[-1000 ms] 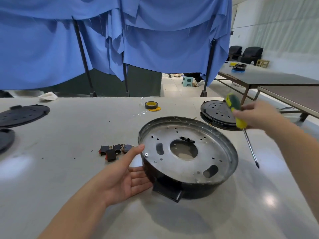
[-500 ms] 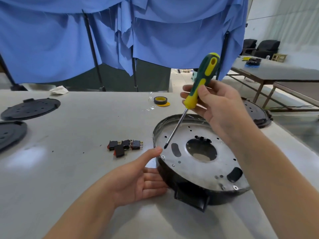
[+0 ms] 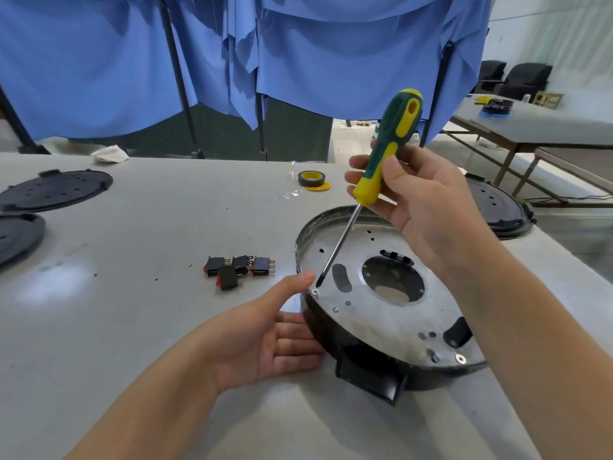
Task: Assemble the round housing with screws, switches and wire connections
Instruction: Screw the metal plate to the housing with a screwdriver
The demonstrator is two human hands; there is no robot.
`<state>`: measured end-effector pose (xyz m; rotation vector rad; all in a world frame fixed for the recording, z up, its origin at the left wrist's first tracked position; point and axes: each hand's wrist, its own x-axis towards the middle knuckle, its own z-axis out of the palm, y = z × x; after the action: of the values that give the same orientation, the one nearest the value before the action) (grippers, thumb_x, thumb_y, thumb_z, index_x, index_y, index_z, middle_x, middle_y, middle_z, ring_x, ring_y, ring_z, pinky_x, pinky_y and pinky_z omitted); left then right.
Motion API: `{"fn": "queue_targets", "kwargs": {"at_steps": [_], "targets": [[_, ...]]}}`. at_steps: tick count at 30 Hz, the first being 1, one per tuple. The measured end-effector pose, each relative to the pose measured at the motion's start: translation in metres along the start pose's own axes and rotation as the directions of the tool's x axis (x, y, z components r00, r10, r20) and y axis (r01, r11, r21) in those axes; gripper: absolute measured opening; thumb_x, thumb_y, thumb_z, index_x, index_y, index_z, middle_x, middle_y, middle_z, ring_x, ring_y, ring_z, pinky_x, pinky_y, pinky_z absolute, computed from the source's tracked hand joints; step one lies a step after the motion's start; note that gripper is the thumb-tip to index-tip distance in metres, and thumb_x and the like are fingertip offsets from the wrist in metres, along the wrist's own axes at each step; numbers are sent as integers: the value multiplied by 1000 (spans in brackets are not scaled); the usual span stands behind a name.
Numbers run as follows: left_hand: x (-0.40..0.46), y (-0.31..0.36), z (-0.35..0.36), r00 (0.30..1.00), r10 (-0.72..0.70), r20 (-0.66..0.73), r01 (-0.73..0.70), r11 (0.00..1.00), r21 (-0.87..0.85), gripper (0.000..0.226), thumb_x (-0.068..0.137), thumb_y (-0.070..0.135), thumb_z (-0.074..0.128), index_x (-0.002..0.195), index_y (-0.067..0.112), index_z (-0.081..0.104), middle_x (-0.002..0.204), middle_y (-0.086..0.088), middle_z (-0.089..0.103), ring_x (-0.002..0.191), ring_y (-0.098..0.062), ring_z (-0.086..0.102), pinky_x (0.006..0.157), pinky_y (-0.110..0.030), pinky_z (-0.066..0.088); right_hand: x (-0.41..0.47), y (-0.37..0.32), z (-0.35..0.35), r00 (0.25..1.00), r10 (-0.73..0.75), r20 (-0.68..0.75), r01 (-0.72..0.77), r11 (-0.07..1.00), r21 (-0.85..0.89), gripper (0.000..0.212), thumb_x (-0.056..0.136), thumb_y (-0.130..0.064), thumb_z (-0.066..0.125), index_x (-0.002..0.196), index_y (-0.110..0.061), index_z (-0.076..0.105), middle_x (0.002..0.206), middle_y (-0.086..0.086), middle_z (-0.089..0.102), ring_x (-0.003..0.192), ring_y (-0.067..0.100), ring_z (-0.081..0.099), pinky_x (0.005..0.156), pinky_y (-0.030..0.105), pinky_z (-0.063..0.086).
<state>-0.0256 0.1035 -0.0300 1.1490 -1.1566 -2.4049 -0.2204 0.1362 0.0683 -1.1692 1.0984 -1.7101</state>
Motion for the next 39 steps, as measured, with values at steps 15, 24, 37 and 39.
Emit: {"fn": "queue_targets", "kwargs": {"at_steps": [15,24,37,39], "targets": [[0,-1,2,1000,8,-16,-8,1000,-8,90,47,56,83,111,-4,65,100,-19,73,81,-25,74,65,-29,58,-3,2,3,1000,-6,25,8,997,-71,18,99,-9,42,103,-18,56,94,0,72,93,18,71,83,36,57],[0,-1,1,1000,8,-11,-8,1000,-5,88,45,57,85,106,-4,68,102,-20,73,85,-26,74,67,-30,59,-11,-5,10,972,-229,62,237,944,-229,34,75,-11,76,99,-15,52,84,0,71,78,21,72,72,36,60],[1,-2,2,1000,17,-5,-17,999,44,88,36,59,89,97,-2,75,101,-20,73,83,-26,74,69,-31,59,3,-17,41,950,-243,197,311,677,-667,59,58,-58,79,54,-18,36,43,-8,33,40,9,37,41,11,32],[1,-2,3,1000,23,2,-23,999,45,78,39,61,89,88,1,78,100,-19,74,83,-25,74,70,-31,59,3,-17,46,947,-269,172,310,640,-703,67,55,-66,76,52,-21,27,41,-9,27,41,16,40,40,13,30]]}}
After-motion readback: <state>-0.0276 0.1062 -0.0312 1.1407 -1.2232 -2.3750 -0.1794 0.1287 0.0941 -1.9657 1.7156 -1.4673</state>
